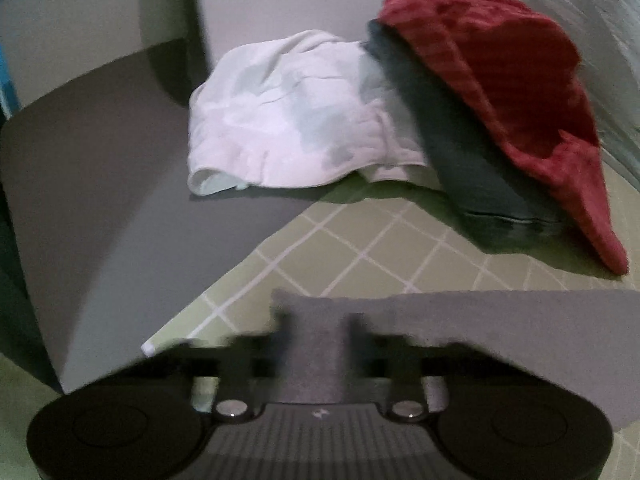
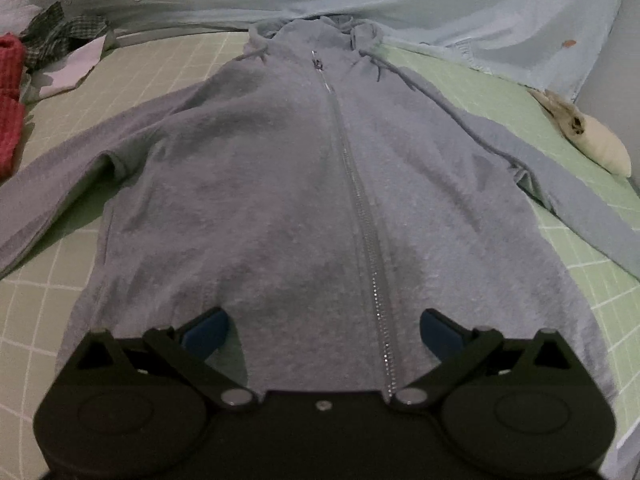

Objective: Fold clothes

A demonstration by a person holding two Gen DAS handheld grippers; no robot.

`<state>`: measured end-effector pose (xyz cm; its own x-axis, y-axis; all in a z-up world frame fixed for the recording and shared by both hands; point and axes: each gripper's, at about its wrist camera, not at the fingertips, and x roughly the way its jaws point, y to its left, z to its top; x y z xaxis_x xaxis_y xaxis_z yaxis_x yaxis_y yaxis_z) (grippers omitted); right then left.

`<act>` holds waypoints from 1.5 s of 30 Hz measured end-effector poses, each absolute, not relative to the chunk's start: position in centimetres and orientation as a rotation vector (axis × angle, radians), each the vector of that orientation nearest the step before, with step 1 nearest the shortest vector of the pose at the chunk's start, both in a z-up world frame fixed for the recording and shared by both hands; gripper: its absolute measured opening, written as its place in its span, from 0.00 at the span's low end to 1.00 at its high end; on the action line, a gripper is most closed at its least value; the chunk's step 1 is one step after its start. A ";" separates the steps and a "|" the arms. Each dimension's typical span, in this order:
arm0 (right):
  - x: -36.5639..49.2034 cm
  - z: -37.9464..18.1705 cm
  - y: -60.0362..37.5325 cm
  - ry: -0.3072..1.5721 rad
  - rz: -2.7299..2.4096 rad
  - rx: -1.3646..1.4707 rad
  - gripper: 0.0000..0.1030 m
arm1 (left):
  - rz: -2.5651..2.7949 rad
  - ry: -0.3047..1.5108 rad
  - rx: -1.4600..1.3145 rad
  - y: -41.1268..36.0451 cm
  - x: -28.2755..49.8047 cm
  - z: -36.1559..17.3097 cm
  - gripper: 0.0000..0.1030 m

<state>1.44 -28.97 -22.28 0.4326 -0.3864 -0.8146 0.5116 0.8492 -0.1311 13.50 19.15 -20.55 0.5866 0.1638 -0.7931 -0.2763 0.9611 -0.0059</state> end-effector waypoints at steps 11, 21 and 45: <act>1.1 -21.8 -30.1 0.963 -0.545 0.196 0.99 | 0.356 0.934 -0.209 20.9 13.1 -19.8 0.08; 8.9 -17.5 -31.6 0.735 -0.464 0.181 0.77 | 0.391 0.959 -0.235 20.6 13.0 -19.4 0.08; 27.4 -21.5 -32.9 0.831 -0.313 0.280 0.04 | 0.452 1.046 -0.119 19.2 16.0 -20.0 0.08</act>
